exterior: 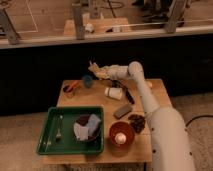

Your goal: Place banana in plastic cup

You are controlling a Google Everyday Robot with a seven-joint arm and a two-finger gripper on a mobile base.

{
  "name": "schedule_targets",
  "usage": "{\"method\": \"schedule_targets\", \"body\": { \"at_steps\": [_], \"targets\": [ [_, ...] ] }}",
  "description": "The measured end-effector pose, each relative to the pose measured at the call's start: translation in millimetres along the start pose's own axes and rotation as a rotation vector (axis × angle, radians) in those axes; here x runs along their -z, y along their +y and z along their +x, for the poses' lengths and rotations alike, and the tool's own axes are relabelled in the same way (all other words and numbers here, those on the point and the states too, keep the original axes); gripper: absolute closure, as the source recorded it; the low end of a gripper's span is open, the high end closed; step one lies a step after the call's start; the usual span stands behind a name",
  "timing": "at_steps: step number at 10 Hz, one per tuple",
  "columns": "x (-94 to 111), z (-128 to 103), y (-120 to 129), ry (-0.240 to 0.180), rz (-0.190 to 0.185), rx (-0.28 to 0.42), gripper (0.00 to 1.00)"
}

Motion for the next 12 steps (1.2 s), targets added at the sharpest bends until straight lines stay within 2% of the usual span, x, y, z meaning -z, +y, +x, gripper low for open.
{"method": "schedule_targets", "body": {
  "at_steps": [1,2,3,4,5,7,8,9,10,12],
  "targets": [
    [-0.5,-1.0,0.6,-0.015,0.061,-0.011,1.0],
    [0.3,-2.9,2.1,-0.038,0.16,-0.023,1.0],
    [2.5,-6.2,1.8,-0.051,0.217,-0.029,1.0],
    [2.7,-15.1,7.8,-0.078,0.29,-0.033,1.0],
    [4.0,-24.3,12.7,-0.101,0.337,-0.032,1.0],
    [12.6,-34.3,16.6,-0.131,0.399,-0.031,1.0],
    [15.6,-37.8,18.1,-0.142,0.42,-0.031,1.0],
    [14.9,-39.3,19.4,-0.146,0.421,-0.033,1.0],
    [12.0,-36.8,17.5,-0.148,0.411,-0.043,1.0],
    [-11.9,-26.2,18.8,-0.147,0.362,-0.054,1.0]
  ]
}}
